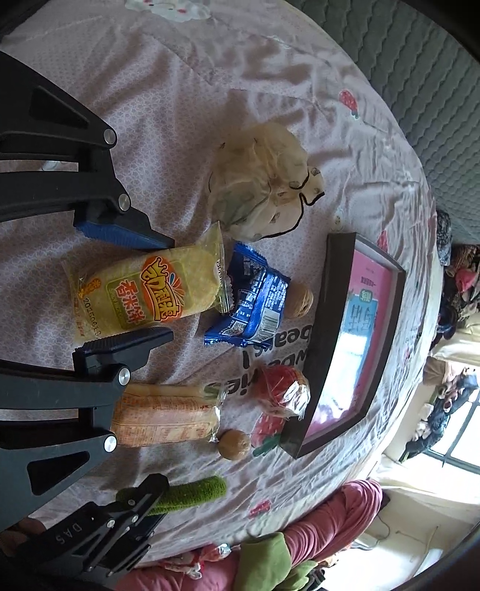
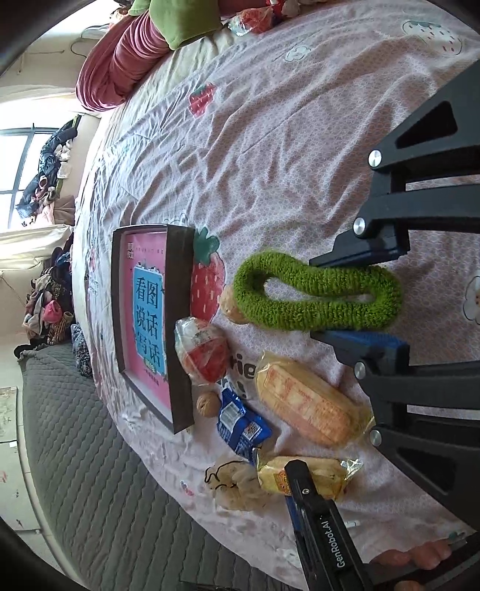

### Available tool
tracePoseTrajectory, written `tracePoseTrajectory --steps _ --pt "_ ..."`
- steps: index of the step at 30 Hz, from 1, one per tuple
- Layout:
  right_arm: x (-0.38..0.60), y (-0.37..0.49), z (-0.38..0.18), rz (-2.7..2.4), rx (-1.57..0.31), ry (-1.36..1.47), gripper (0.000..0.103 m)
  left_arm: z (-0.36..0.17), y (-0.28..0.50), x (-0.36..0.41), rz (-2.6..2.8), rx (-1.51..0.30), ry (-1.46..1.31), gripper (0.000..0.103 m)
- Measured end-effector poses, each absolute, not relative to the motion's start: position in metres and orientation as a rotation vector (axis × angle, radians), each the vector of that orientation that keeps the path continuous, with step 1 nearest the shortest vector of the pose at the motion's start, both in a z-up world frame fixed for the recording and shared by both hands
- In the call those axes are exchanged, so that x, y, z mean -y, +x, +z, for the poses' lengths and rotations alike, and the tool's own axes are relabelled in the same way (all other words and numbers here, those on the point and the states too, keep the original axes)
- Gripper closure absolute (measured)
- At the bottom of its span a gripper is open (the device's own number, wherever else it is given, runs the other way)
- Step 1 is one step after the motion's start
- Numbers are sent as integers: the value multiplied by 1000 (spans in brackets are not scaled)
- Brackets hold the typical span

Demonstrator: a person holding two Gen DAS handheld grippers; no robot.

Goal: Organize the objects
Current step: 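Grasp the green fuzzy ring with the right tool while the left tool grasps the yellow snack packet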

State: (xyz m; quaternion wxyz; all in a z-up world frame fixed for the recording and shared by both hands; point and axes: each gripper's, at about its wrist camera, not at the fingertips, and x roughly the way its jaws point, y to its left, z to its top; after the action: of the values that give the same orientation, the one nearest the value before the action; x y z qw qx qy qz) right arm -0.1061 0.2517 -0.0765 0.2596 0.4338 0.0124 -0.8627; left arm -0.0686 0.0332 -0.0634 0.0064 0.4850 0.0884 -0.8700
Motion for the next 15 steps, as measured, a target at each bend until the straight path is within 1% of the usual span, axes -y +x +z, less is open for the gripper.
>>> tracePoseTrajectory --steps 15 --pt "-250 -93 -56 -2335 -26 1129 73 -44 -58 -30 -2769 -256 1458 61"
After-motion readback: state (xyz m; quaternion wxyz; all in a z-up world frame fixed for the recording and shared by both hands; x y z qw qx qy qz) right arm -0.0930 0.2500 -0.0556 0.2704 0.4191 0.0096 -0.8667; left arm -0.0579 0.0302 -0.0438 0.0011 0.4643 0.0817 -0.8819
